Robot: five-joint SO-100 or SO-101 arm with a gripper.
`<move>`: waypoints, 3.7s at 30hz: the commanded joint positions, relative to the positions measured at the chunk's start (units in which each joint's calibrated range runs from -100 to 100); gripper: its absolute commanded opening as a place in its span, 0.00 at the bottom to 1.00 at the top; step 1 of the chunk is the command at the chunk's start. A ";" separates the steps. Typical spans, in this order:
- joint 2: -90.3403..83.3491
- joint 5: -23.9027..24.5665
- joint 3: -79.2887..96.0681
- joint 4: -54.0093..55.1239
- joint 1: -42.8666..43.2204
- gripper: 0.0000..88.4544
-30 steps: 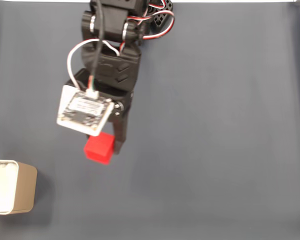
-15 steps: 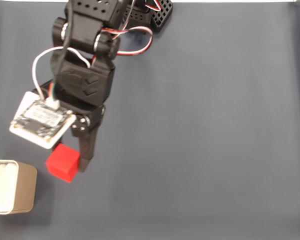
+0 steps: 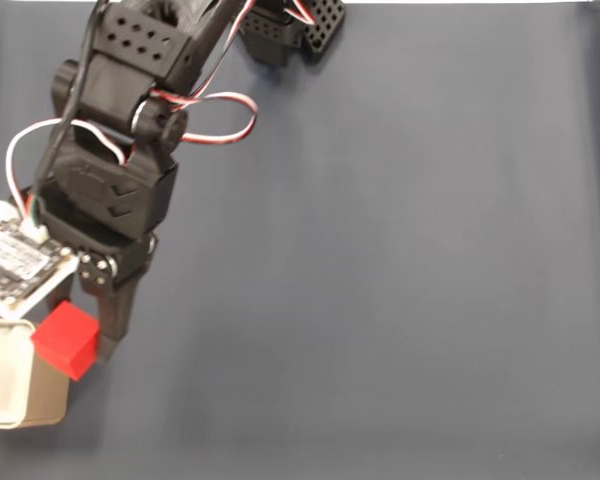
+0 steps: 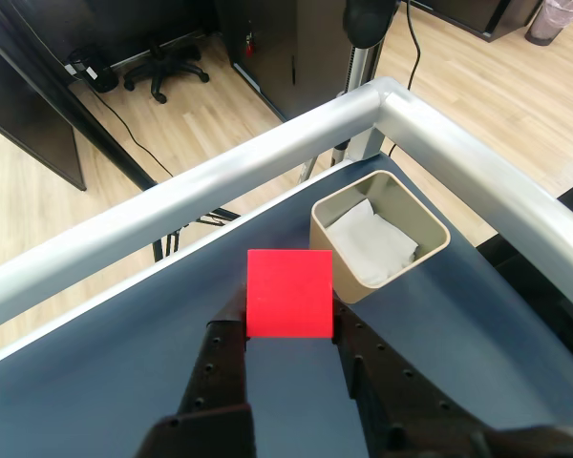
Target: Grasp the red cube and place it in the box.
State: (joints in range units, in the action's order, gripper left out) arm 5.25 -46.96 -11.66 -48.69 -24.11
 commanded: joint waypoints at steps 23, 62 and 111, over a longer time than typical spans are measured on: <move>17.97 0.63 -28.85 -2.13 -4.80 0.05; 29.15 -0.93 -40.07 -2.13 -9.06 0.05; 28.19 -0.98 -40.53 -2.38 -8.28 0.57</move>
State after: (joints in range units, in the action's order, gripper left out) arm 35.65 -47.55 -49.10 -51.31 -32.57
